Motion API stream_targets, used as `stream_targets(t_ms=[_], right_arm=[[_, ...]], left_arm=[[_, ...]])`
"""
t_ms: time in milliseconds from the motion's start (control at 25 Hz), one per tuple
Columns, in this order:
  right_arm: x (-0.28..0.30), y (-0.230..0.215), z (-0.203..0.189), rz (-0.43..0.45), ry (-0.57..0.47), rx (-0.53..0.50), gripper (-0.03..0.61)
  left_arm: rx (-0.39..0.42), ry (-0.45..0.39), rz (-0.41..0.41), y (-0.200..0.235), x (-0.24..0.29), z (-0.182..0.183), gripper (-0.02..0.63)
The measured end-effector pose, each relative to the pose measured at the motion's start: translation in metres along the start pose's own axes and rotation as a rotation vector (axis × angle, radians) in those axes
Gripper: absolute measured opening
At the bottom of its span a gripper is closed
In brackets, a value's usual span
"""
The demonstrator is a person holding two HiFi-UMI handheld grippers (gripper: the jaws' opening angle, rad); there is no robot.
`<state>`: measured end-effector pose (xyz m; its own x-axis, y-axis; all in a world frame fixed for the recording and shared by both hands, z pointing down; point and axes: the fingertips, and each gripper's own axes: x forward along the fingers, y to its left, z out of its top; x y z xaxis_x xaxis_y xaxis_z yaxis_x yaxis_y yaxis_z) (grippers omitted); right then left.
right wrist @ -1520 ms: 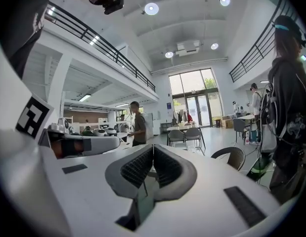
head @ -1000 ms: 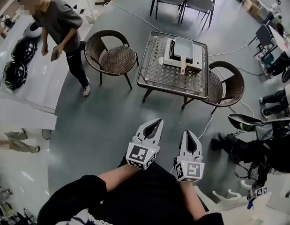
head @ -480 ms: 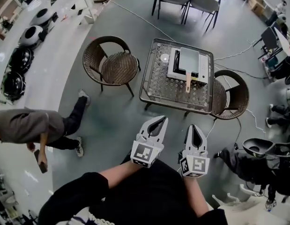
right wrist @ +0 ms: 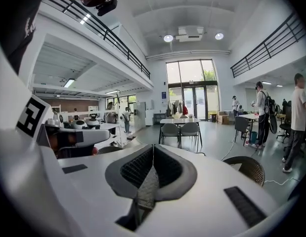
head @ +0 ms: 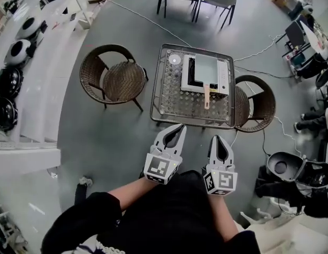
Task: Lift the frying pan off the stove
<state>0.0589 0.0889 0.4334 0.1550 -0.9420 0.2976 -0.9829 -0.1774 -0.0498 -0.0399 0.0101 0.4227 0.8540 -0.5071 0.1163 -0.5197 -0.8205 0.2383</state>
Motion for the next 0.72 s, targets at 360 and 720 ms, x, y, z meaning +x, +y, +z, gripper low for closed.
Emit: stream_targets(t_ms=[360, 720], right_arm=[[0.02, 0.006, -0.002, 0.009, 0.003, 0.027, 0.031], [0.072, -0.014, 0.004, 0.059, -0.012, 0.02, 0.031]], left_arm=[[-0.025, 0.019, 0.075, 0.025, -0.011, -0.015, 0.011], [-0.003, 0.026, 0.133, 0.043, 0.018, -0.012, 0.011]])
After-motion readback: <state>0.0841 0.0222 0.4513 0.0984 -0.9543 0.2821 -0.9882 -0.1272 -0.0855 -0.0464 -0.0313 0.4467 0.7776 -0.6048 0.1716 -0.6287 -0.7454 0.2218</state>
